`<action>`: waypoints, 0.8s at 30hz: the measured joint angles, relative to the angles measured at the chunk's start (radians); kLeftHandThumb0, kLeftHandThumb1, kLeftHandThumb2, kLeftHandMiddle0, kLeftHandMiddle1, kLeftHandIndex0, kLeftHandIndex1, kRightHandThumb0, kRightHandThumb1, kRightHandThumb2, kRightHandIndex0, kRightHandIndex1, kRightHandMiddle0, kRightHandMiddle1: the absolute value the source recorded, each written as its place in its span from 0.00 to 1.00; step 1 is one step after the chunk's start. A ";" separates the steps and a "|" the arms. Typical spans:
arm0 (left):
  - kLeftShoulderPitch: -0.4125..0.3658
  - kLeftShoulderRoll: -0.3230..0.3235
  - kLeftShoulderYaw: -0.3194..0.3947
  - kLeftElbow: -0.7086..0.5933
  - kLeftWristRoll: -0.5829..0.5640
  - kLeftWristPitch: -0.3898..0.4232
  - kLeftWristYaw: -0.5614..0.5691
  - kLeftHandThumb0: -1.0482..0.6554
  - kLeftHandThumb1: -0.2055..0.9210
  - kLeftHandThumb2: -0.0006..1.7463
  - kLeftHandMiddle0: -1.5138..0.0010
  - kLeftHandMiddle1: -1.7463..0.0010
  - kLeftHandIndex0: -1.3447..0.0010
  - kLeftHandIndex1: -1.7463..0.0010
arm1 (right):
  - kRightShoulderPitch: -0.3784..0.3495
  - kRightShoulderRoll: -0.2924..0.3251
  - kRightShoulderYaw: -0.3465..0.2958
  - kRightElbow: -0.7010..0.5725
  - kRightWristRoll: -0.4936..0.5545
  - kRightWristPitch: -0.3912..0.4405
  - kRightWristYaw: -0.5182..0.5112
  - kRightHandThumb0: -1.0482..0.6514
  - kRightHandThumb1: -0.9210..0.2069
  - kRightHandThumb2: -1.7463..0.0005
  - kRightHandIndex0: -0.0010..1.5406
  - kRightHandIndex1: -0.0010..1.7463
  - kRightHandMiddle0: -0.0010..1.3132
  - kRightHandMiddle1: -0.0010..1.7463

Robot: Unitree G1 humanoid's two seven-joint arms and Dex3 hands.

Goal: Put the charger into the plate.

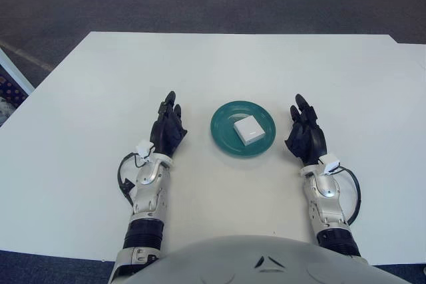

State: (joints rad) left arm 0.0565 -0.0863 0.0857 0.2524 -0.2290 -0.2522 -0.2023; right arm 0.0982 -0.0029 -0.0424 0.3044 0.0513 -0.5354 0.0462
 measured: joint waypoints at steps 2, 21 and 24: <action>0.003 -0.005 0.000 0.010 -0.002 -0.013 -0.005 0.04 1.00 0.55 1.00 1.00 1.00 0.92 | 0.000 0.000 0.000 0.000 0.000 0.000 0.000 0.13 0.00 0.42 0.08 0.01 0.00 0.15; 0.036 -0.034 0.010 0.035 -0.038 -0.112 -0.041 0.03 1.00 0.50 0.92 0.98 1.00 0.70 | 0.006 0.001 0.007 -0.007 -0.002 0.001 0.008 0.13 0.00 0.42 0.07 0.00 0.00 0.12; 0.034 -0.034 0.013 0.045 -0.031 -0.166 -0.041 0.03 1.00 0.51 0.91 0.98 1.00 0.70 | 0.006 0.001 0.008 -0.006 0.002 0.001 0.019 0.13 0.00 0.41 0.07 0.00 0.00 0.12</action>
State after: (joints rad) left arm 0.0901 -0.1208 0.0991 0.2974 -0.2605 -0.4178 -0.2432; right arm 0.1041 -0.0017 -0.0348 0.2985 0.0534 -0.5343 0.0650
